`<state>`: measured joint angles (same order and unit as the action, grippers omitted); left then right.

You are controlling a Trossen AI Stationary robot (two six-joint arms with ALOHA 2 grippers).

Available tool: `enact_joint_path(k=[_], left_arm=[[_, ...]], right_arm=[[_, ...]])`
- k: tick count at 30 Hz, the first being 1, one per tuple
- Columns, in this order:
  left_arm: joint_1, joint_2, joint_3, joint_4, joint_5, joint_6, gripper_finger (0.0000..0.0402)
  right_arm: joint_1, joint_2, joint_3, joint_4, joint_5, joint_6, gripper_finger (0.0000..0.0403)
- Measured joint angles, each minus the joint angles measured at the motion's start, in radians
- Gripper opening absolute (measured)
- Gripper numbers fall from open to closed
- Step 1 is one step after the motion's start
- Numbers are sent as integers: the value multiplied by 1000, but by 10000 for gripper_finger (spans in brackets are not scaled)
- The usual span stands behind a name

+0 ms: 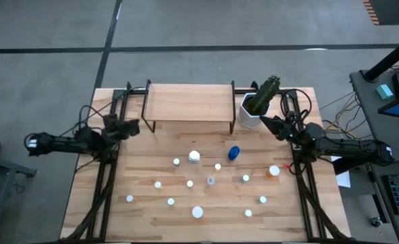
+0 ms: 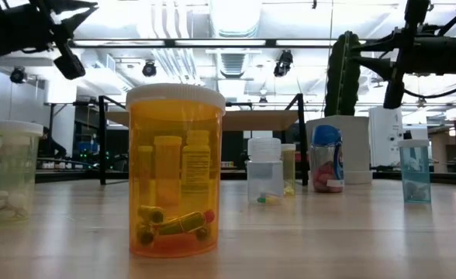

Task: Pick and place medicine bottles onto shelf by color
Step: Put the light blue pill bottle on the shelf

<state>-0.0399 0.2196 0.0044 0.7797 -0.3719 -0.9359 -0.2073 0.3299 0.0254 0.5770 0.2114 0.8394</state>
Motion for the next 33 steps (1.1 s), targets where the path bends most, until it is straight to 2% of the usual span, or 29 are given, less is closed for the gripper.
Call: enact_joint_path(k=[3,9,17,21,25,33], left_arm=[[0,0,0,48,-38,3,0],[0,31,51,40,-32,52,0],[0,198,242,42,54,189,0],[0,295,349,-16,113,218,0],[0,383,476,-231,175,213,0],[-27,582,760,-915,324,222,0]], right_arm=[[5,1,54,5,-6,-58,63],[13,33,210,-8,-36,-255,63],[45,112,443,-318,-80,-381,63],[92,162,531,-392,-88,-409,63],[165,218,598,-401,-87,-445,63],[310,334,732,-484,-61,-462,63]])
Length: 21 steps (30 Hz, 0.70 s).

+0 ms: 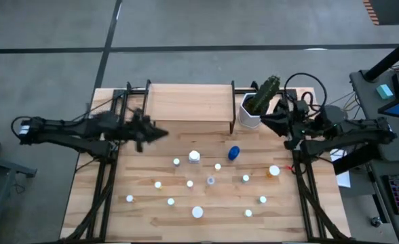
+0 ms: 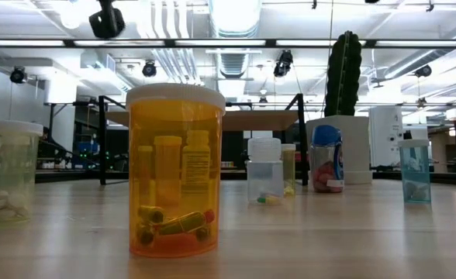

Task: Pick and place medicine bottles onto shelf by color
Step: Put the light blue pill bottle on the shelf

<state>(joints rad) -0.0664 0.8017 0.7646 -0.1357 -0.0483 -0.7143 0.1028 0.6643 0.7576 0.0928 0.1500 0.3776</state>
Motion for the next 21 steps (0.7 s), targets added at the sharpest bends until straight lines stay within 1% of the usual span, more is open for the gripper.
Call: enact_joint_path(k=[2,5,7,11,13,16,18,21], left_arm=[[-23,63,62,-163,41,37,0],[-69,153,143,-310,75,86,0],[-101,217,169,-368,84,111,0],[-144,324,204,-423,85,193,0],[-151,372,202,-431,84,238,0],[-151,439,194,-434,78,260,4],[-151,472,194,-434,78,284,17],[-149,518,194,-448,78,309,50]], right_arm=[[39,28,34,-42,23,-4,63],[98,65,80,-111,83,-11,63],[137,87,104,-148,123,-14,63],[204,143,135,-196,185,-23,63],[227,162,148,-188,211,-19,63],[253,194,153,-188,229,-11,63],[266,211,154,-194,244,-3,63],[274,227,152,-192,251,6,63]])
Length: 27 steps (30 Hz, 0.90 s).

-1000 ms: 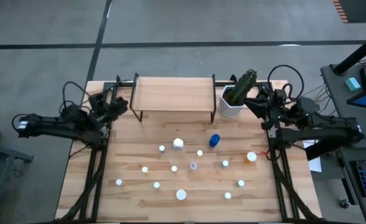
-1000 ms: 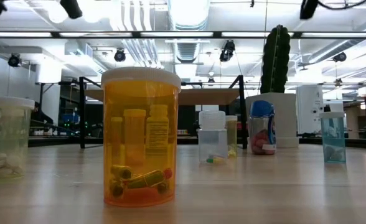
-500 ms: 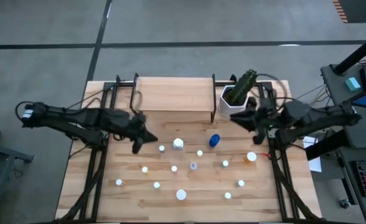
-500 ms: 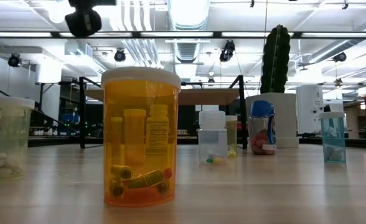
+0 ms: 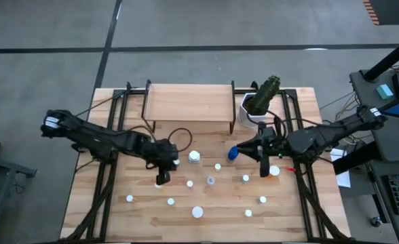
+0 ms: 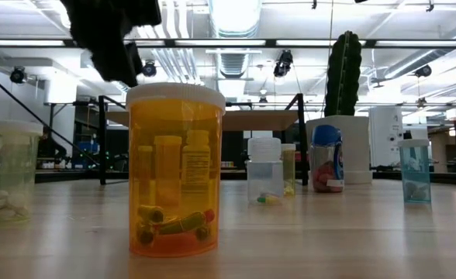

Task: Pick and place medicine bottles onto shelf by color
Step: Put the light blue pill bottle on the shelf

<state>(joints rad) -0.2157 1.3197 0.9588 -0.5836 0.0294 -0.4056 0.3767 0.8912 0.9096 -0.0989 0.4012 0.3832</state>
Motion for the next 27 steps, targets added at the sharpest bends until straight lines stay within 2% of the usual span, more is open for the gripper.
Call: enact_joint_path(k=[5,9,11,27], left_arm=[[0,50,-2,-12,-65,50,125],[0,91,-16,-12,-207,136,177],[2,113,-16,-9,-244,153,192],[12,221,-19,31,-244,151,198]], right_arm=[[-1,22,-8,1,11,17,63],[-2,27,-10,2,20,18,63],[-2,26,-10,6,22,17,63],[-2,29,-10,3,56,18,63]])
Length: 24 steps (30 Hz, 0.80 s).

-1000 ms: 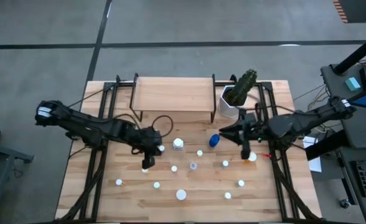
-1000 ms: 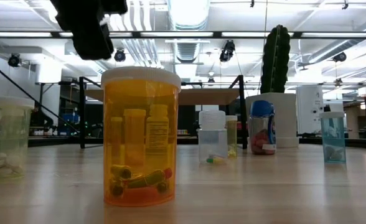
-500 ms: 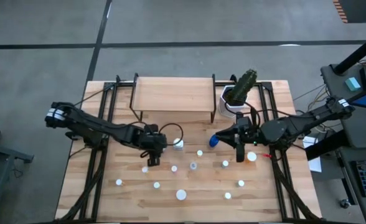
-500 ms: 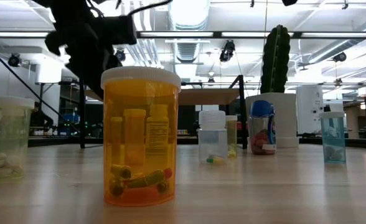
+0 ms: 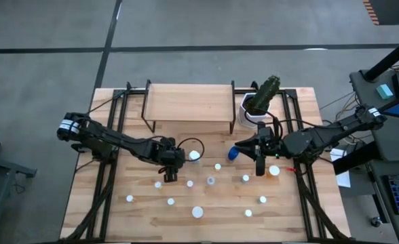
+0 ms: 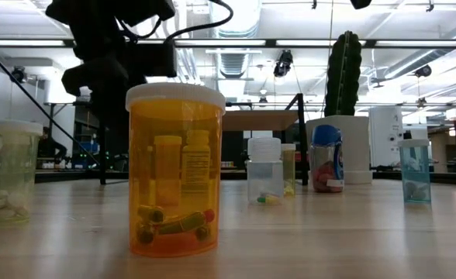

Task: Pick and place medicine bottles onto shelf by color
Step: Put the light blue pill bottle on the shelf

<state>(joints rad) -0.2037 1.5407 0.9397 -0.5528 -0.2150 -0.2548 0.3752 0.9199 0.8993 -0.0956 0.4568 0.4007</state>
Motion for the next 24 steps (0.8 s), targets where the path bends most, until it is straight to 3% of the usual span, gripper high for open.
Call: enact_joint_path(k=[8,19,24], left_arm=[[8,0,-11,-1,0,-1,192],[13,0,-14,-1,1,-2,109],[13,-1,-4,-18,21,-4,96]], right_arm=[[0,0,0,2,16,0,63],[0,0,0,3,18,0,63],[0,0,0,3,18,0,63]])
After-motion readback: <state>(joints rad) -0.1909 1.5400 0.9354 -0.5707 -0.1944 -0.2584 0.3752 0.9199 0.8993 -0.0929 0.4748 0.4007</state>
